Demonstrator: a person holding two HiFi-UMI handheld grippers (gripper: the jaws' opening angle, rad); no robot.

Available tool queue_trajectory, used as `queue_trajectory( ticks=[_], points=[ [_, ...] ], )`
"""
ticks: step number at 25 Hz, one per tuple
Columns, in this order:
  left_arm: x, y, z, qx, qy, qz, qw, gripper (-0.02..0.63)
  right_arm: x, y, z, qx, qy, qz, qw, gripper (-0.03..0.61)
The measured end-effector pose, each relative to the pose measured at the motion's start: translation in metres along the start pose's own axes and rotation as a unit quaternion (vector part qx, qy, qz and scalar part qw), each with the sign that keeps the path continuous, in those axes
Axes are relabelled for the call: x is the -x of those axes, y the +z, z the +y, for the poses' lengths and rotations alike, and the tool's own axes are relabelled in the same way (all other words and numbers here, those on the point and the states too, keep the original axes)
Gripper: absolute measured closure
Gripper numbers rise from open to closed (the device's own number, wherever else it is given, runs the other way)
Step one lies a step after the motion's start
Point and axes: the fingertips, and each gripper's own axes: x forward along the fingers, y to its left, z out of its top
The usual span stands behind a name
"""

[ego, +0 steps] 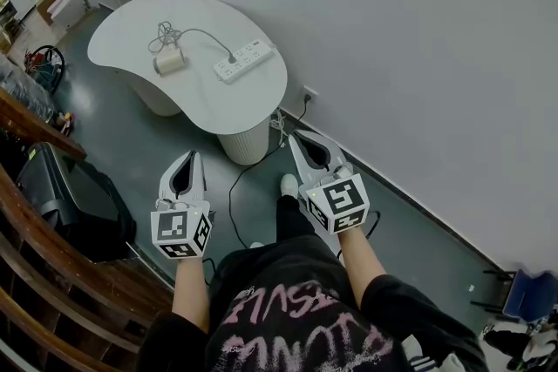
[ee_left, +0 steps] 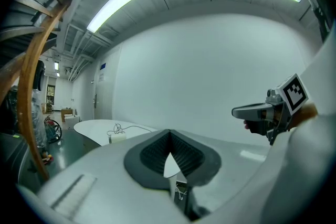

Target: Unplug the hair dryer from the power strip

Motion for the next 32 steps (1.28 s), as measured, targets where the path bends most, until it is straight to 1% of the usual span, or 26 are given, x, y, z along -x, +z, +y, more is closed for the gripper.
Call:
queue_trajectory(
  ticks=[4, 9, 15, 22, 32],
  points=[
    [-0.008, 0.003, 0.004, -0.002, 0.002, -0.003, 1.0000, 0.612, -0.010, 0.001, -0.006, 0.004, 0.000, 0.000, 1.000, 0.569],
    [-0.029, -0.006, 0.015, -0.005, 0.007, 0.005, 0.9999, 0.614, -0.034, -0.005, -0.019, 0.000, 0.003, 0.000, 1.000, 0.569],
    [-0.067, -0.002, 0.026, -0.010, 0.013, 0.012, 0.9998, 0.612, -0.069, -0.008, -0.041, -0.005, 0.013, 0.004, 1.000, 0.569],
    [-0.111, -0.003, 0.033, 0.005, 0.017, 0.020, 0.9996, 0.614, -0.101, -0.011, -0.075, -0.005, 0.016, 0.022, 1.000, 0.569],
    [-0.169, -0.018, 0.054, 0.025, 0.027, 0.044, 0.9983, 0.614, -0.162, -0.028, -0.101, -0.001, 0.040, 0.056, 0.998, 0.568]
  ],
)
